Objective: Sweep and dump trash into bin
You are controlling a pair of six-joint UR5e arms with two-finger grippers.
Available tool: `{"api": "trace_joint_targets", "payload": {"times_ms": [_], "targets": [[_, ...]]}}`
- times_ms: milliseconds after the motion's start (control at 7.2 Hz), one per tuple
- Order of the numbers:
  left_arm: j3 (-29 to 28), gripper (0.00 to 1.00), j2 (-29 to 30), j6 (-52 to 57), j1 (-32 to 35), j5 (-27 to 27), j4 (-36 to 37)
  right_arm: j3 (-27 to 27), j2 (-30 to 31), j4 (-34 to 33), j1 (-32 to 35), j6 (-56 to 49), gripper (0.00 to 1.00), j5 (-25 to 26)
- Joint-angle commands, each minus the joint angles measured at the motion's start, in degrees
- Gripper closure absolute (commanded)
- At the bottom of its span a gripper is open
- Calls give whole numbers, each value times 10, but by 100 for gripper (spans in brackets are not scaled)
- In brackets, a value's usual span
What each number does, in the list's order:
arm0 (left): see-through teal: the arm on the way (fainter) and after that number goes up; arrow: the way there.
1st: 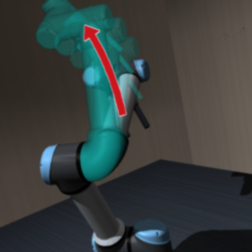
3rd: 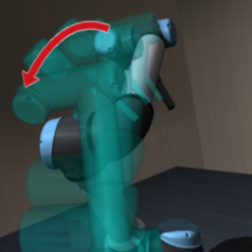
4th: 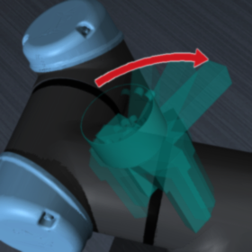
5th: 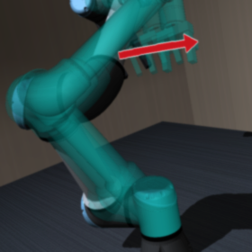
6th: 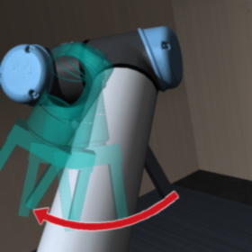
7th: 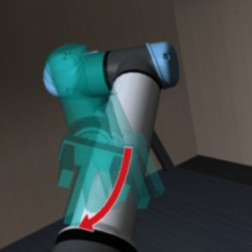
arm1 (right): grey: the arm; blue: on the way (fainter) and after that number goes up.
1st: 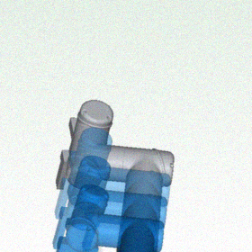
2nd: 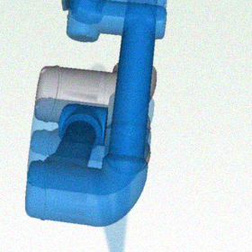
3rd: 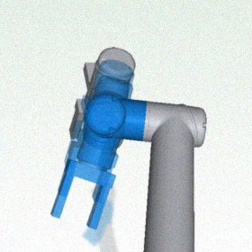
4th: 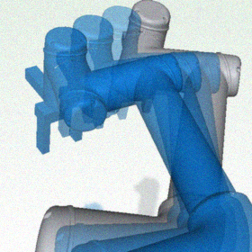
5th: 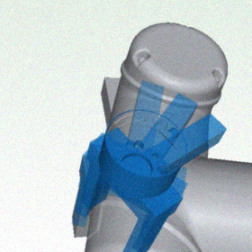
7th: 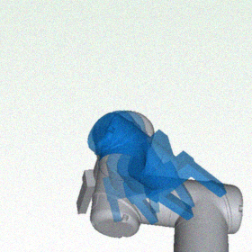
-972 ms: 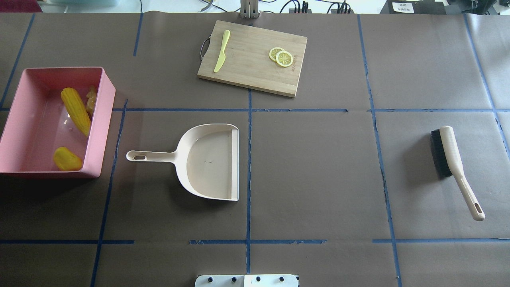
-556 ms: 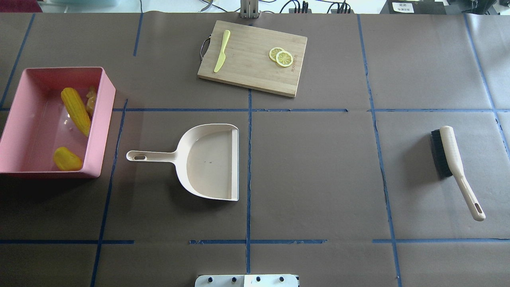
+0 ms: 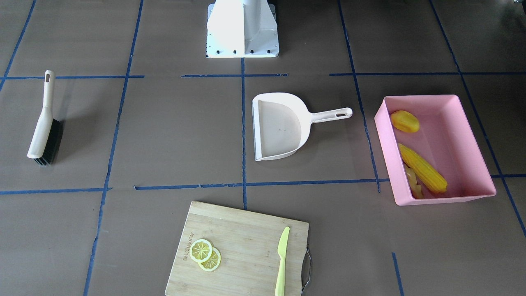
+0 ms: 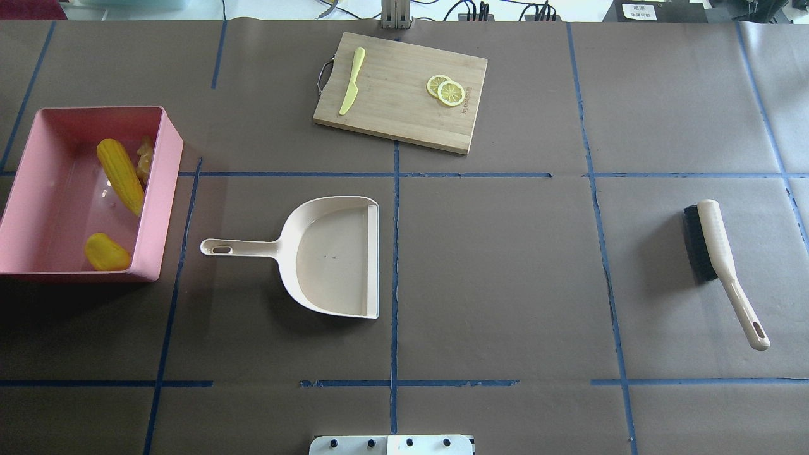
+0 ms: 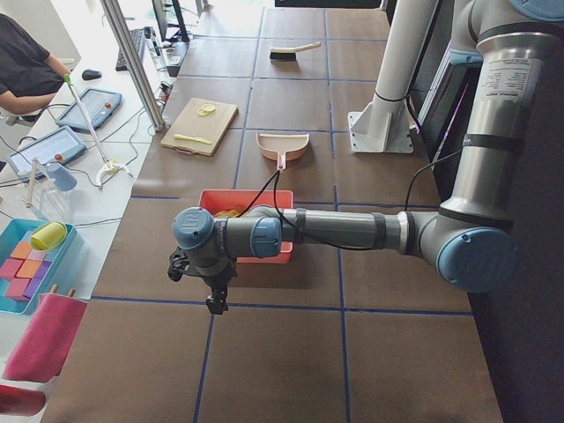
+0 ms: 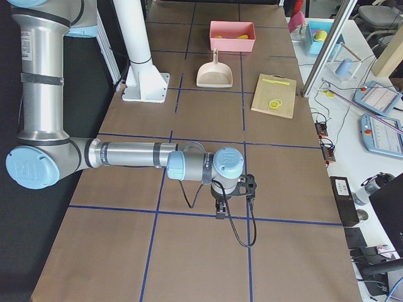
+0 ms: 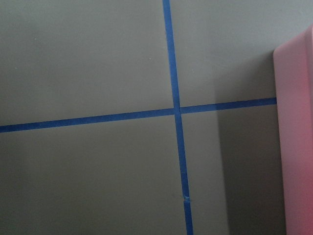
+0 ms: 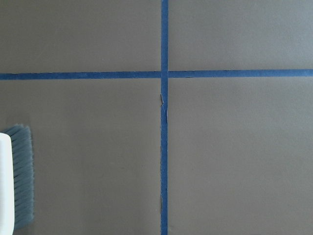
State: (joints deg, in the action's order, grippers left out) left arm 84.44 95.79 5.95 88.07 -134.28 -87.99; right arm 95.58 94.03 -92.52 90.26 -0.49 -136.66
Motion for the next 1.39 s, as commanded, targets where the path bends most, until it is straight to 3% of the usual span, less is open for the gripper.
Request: {"api": "trace_joint_targets", "payload": {"times_ms": [0,417,1250], "targets": [[20,0,-24,-21,13,-3,-24,0,-2,1,0,1,0,0],[27,0,-27,-20,43,-48,-24,1,-3,0,0,2,0,0],[27,0,-45,-24,42,-35,-24,-2,4,-3,0,1,0,1]]}}
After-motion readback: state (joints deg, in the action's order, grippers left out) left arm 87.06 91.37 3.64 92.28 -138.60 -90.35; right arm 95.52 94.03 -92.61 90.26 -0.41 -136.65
